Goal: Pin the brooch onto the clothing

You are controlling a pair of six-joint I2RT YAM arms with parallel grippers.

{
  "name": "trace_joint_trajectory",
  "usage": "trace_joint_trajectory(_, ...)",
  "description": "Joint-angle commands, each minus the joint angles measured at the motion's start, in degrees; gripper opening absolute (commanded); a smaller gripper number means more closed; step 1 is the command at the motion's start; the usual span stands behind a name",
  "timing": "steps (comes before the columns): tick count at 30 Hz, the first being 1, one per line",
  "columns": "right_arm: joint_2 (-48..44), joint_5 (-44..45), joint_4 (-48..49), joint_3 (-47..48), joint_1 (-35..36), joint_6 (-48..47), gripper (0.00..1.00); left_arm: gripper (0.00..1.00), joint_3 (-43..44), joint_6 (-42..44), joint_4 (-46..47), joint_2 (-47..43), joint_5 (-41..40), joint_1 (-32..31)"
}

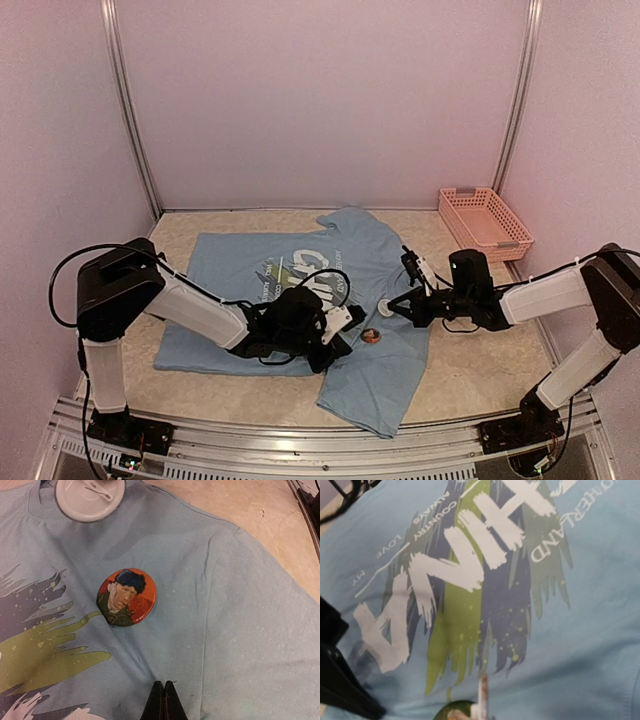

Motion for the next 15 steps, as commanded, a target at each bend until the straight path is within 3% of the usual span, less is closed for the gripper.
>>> trace_joint_trajectory(1,1.2,-0.7,1.2,0.2,1.0,0.7,0.00,0.00,-0.8,-1.4,2.0,-3.9,-1.0,0.6)
trace_joint_trajectory(4,1.4,-0.8,1.6,0.2,1.0,0.9,0.00,0.02,-0.7,-0.7,0.3,-3.7,-4.1,0.5)
trace_joint_trajectory(7,1.4,-1.0,1.9,0.2,1.1,1.0,0.00,0.28,-0.5,-0.1,-1.0,-3.0,-4.3,0.3)
trace_joint_trajectory(9,1.5,-1.1,2.1,0.2,1.2,0.9,0.00,0.36,-0.5,0.4,-1.6,-2.5,-4.5,0.1)
trace_joint_trajectory(15,1.8,-1.1,2.5,0.0,1.6,0.2,0.00,0.47,0.5,1.1,-2.7,-0.7,-2.2,-0.7)
